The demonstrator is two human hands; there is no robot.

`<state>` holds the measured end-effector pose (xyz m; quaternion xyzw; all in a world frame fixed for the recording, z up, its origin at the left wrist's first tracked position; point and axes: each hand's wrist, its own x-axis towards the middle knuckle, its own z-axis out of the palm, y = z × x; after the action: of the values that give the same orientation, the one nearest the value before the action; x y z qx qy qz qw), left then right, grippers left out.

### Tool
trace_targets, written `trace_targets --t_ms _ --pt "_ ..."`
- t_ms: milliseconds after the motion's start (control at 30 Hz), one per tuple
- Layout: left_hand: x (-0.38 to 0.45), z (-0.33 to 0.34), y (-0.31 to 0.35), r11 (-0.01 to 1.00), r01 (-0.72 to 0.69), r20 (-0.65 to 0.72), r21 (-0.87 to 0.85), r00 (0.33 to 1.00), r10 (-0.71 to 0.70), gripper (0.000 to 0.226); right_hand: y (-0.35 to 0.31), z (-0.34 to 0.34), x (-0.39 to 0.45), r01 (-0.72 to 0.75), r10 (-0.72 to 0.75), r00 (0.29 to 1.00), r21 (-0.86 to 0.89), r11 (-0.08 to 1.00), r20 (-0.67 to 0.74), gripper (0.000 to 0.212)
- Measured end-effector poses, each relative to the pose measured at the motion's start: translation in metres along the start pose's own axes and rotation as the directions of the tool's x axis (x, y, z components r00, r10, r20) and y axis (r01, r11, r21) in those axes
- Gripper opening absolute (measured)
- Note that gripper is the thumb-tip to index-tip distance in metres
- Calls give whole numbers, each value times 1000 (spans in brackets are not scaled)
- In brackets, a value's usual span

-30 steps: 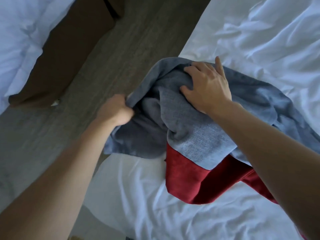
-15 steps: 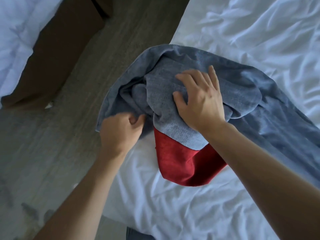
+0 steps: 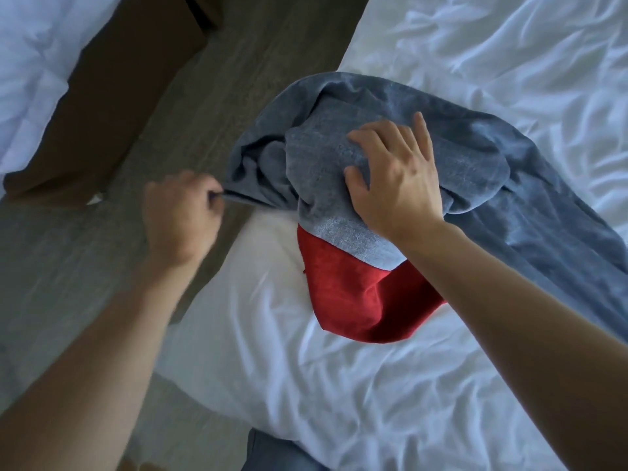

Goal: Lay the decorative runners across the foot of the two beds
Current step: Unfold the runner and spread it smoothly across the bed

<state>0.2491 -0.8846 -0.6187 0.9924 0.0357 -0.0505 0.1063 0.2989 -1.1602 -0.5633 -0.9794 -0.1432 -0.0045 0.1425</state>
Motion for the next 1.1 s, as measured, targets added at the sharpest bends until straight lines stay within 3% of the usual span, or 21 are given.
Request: trace_targets --t_ms 67,133,233,267,333,400,433,533,633,700,867,933,1000,1100 --pt "12 -7 -21 991 131 -62 -12 989 -132 12 -6 -2 -1 12 -11 999 22 1000 -41 32" --pt "10 -4 -22 966 241 -28 -89 969 -245 21 -19 0 -3 88 -85 995 63 994 -54 35" --pt "-14 13 10 945 290 321 -149 918 -232 41 -41 11 -14 271 -276 958 63 960 82 39" --pt "-22 20 24 932 296 371 -211 906 -204 43 -44 16 -18 302 -303 939 32 953 165 39" --pt "-31 29 51 898 297 333 -325 925 -185 38 -40 22 -20 305 -286 924 -36 952 254 35" --pt "-29 35 71 824 370 317 -429 916 -246 38 -31 28 -16 282 -253 936 -94 955 245 26" --pt "-25 37 78 707 463 339 -534 884 -323 38 -28 30 -14 272 -241 944 -114 956 225 23" --pt "-7 36 89 178 630 485 -756 722 -493 32 -26 35 -9 242 -230 967 -114 963 111 17" --pt "12 28 93 -41 657 584 -752 637 -504 23 -29 36 -3 211 -212 977 -71 975 -13 16" --pt "32 19 87 -137 610 572 -780 607 -552 43 -29 33 3 169 -172 983 -42 985 -58 15" --pt "63 3 42 -55 534 398 -844 553 -732 28 -15 26 23 13 -15 997 -24 1000 -76 16" --pt "52 11 37 33 587 410 -809 602 -685 24 -8 28 24 -5 3 1000 -45 999 -29 16" --pt "36 25 50 120 703 529 -701 626 -572 27 -7 32 22 1 0 1000 -64 998 21 19" --pt "26 38 75 22 713 628 -701 631 -456 36 -7 38 15 29 -26 999 -65 997 46 18"
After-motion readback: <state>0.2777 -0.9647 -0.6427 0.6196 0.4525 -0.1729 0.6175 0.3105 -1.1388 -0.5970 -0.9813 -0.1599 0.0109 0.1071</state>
